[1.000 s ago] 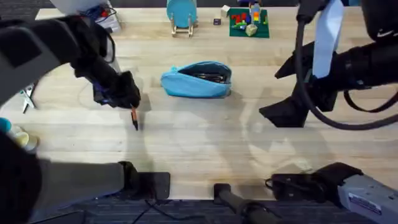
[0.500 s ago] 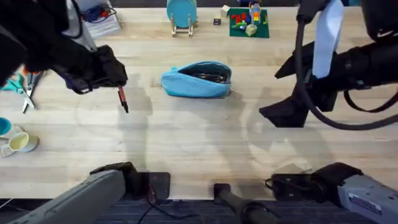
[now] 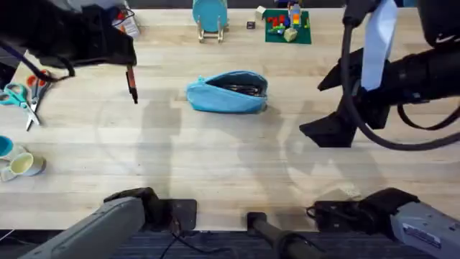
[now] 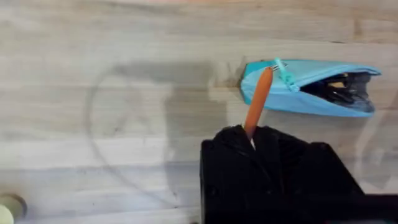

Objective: Unzip the bag, pick up the pens from the table one at a time and place them inside, then zip the bag closed.

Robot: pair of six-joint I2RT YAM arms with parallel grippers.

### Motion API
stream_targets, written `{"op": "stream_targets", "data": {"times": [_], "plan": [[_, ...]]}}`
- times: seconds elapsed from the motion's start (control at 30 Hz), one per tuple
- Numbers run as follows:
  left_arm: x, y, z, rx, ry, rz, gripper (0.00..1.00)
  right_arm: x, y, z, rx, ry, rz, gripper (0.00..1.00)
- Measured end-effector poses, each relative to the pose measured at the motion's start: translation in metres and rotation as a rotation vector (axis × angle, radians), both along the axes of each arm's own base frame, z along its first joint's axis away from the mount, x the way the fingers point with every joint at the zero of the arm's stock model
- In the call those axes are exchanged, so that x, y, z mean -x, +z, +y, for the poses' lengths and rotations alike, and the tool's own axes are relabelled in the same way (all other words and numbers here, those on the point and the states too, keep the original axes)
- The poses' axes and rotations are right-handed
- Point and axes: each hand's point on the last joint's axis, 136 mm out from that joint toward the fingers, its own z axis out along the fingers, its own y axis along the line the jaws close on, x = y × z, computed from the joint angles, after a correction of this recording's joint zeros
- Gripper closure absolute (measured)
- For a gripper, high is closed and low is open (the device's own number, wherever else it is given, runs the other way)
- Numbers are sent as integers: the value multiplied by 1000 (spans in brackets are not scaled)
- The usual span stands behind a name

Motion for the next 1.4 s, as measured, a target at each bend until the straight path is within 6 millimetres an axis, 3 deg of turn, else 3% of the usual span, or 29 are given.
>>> {"op": "stream_targets", "data": {"times": [0.4,0.67,1.07,1.4], "plan": [[-8,50,-34,12,-335,-201,958,0,0,0,0,0,0,3],[-4,65,-77,10,-609,-296,959,0,0,0,0,0,0,4],[13,68,-142,-16,-915,-355,959,0,0,0,0,0,0,4],[7,46,-164,-51,-1101,-329,959,0,0,0,0,0,0,4]]}}
